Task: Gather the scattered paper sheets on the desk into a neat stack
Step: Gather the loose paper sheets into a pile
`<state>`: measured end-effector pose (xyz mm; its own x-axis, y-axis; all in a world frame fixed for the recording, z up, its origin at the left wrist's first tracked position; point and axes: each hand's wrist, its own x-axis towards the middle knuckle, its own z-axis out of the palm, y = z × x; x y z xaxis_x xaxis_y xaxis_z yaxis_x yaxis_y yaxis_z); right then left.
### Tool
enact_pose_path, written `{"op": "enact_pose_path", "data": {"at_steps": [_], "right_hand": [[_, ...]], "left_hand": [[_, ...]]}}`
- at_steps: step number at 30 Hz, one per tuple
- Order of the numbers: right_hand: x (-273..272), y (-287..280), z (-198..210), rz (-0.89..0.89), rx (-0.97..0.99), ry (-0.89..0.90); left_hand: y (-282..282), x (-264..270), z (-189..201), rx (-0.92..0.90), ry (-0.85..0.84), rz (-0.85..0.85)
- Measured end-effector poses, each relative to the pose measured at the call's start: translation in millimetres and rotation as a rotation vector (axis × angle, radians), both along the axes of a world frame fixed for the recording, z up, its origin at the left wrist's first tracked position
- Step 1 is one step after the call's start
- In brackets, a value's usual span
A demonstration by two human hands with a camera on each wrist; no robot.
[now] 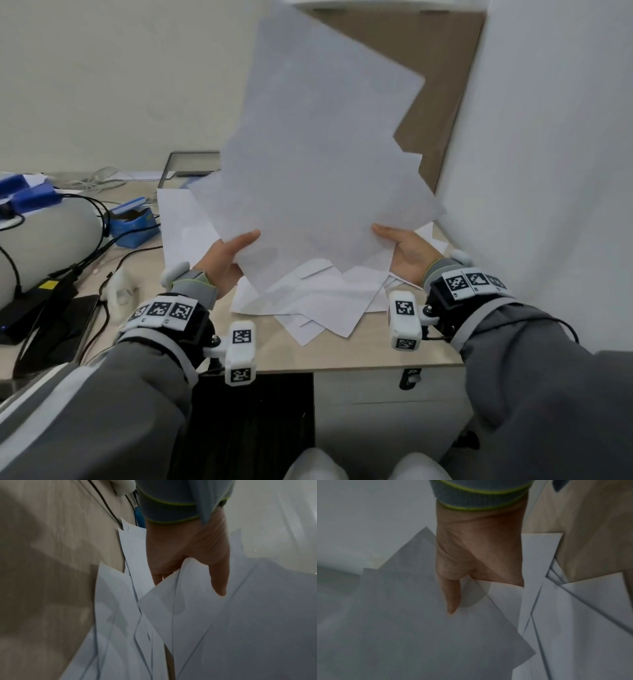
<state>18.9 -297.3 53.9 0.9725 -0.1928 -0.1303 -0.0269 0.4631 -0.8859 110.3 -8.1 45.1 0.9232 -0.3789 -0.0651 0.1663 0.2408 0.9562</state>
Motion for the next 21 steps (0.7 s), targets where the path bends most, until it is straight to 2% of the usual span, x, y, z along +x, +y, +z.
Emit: {"op": "enact_pose_path", "data": {"at_steps": [6,8,11,13,17,21], "right_hand": [[18,-8,-28,-0.064,0.013,0.091],[31,-8,-28,-0.117,-0.012,0.112],[45,-12,-20,-0.171,0.001,0.032],[57,-18,-5,-0.155,-0.001,-0.028],[60,-39,20,-0.121,0.047,-0.129],[49,-65,-1,-0.088,-0.022,-0.063]], "left_hand": [[-10,15,-23,0.024,0.070,-0.028],[-20,30,-27,0.053,0.079,0.034],[-28,44,-20,0.068,0.028,0.170],[-31,58,-6,0.028,-0.033,0.200],[-18,67,26,-0.062,-0.117,0.137],[9,61,10,0.040,-0.089,0.064]]}}
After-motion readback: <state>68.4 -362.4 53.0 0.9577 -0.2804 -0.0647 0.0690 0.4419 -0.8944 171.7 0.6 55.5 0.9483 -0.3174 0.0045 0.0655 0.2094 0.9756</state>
